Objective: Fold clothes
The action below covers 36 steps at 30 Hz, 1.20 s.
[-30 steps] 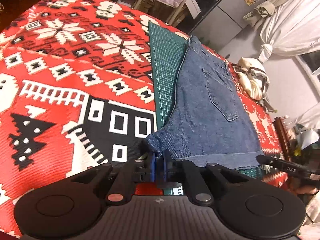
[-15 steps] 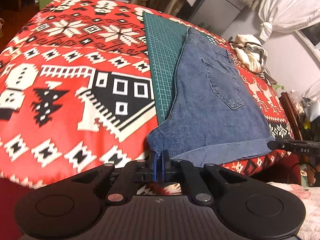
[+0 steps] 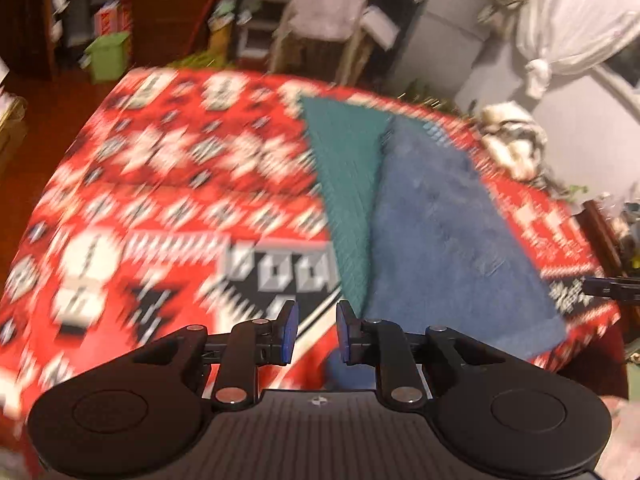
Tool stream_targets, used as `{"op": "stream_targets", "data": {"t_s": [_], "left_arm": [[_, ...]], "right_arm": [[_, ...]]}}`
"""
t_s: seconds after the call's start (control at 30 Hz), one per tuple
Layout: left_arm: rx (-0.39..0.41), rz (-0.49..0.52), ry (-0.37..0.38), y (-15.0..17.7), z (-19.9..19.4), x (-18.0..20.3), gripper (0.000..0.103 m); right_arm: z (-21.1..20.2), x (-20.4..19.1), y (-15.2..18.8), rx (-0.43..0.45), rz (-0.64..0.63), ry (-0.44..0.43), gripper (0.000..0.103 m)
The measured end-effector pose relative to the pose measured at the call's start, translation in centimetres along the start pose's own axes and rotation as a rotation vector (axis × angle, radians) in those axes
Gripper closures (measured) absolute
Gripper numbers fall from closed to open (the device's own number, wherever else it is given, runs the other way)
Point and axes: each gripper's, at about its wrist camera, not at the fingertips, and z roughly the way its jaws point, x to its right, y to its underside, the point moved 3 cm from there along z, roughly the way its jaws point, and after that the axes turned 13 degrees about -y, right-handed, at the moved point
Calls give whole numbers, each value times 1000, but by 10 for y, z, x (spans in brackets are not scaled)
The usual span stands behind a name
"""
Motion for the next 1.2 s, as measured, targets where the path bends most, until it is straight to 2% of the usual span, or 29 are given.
{"op": "stream_targets", "data": {"t_s": [0.1, 0.17, 0.27, 0.3, 0.4, 0.47, 0.57, 0.67, 0.8, 0.97, 1.07, 1.2], "left_arm": [[38, 82, 71, -19, 25, 39, 87], [45, 124, 80, -25, 47, 65, 95], [42, 123, 85, -30, 76, 84, 96], [37, 118, 85, -31, 84, 87, 96], [8, 106, 72, -29, 102, 86, 96], [-5, 104, 67, -25, 107, 79, 100], [-28, 91, 75, -18, 104, 70, 100], [-37, 96, 60, -14, 95, 67, 101], [1, 110, 82, -21, 87, 76, 99], [30, 127, 121, -40, 104, 100, 99], [27, 143, 149, -43, 116, 110, 99], [15, 159, 133, -34, 122, 105, 99]], "right_arm": [[32, -11, -17, 8, -64, -15, 78], [59, -14, -24, -5, -95, 7, 79], [84, -13, -26, -22, -107, 28, 81], [89, -11, -24, -28, -101, 40, 86], [97, 2, -16, -38, -82, 83, 93], [92, 8, -11, -31, -71, 85, 93], [83, 12, -4, -35, -43, 82, 92], [75, 14, -1, -63, -49, 119, 92], [63, 8, -9, -17, -46, 89, 92], [80, -12, -29, 4, -110, 49, 92], [97, -17, -32, -9, -119, 36, 92], [109, -11, -24, -46, -89, 32, 92]]}}
